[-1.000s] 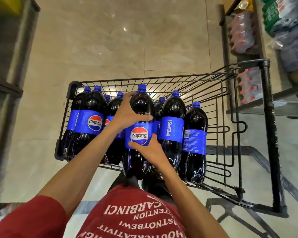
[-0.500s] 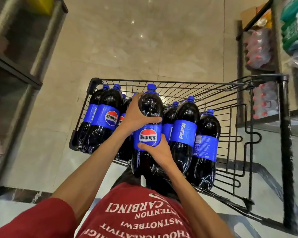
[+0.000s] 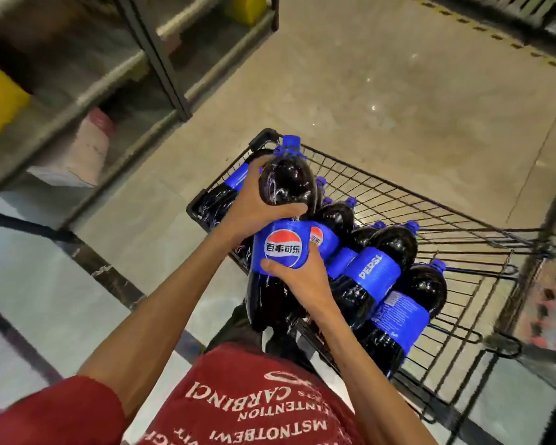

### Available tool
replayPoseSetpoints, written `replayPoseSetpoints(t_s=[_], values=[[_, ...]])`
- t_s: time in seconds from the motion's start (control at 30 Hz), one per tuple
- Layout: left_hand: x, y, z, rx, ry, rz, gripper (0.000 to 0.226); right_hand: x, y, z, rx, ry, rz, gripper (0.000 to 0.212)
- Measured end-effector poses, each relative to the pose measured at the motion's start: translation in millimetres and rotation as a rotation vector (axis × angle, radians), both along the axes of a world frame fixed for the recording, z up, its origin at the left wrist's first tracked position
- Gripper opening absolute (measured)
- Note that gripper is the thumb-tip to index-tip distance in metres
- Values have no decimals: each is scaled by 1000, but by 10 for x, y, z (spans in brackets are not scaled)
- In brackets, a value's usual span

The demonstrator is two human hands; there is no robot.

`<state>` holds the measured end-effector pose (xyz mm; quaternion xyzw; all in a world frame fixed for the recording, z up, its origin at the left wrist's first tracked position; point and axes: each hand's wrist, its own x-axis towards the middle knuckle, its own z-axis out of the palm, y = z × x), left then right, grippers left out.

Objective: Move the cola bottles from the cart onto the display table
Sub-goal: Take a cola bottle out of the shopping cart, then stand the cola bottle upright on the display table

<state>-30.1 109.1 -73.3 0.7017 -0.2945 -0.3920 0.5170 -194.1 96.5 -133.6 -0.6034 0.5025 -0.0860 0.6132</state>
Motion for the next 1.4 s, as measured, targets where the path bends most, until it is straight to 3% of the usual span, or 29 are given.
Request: replayPoseSetpoints(t_s=[0.3, 0.53, 0.7, 1.07, 1.4], values=[[179, 838, 354, -163, -92, 352, 110, 372, 202, 380, -126, -52, 355, 83], [645, 1773, 599, -201, -148, 615, 104, 1144, 694, 638, -193, -115, 619, 91], [1098, 2484, 697, -220, -221, 762, 100, 1799, 1253, 759, -211, -141, 784, 85], [1999, 3782, 753, -248, -289, 955, 104, 3018, 2412, 818, -211, -211, 959, 85], [2801, 4208, 848, -270, -310, 1072, 102, 4018, 2812, 807, -192, -270, 1058, 83]])
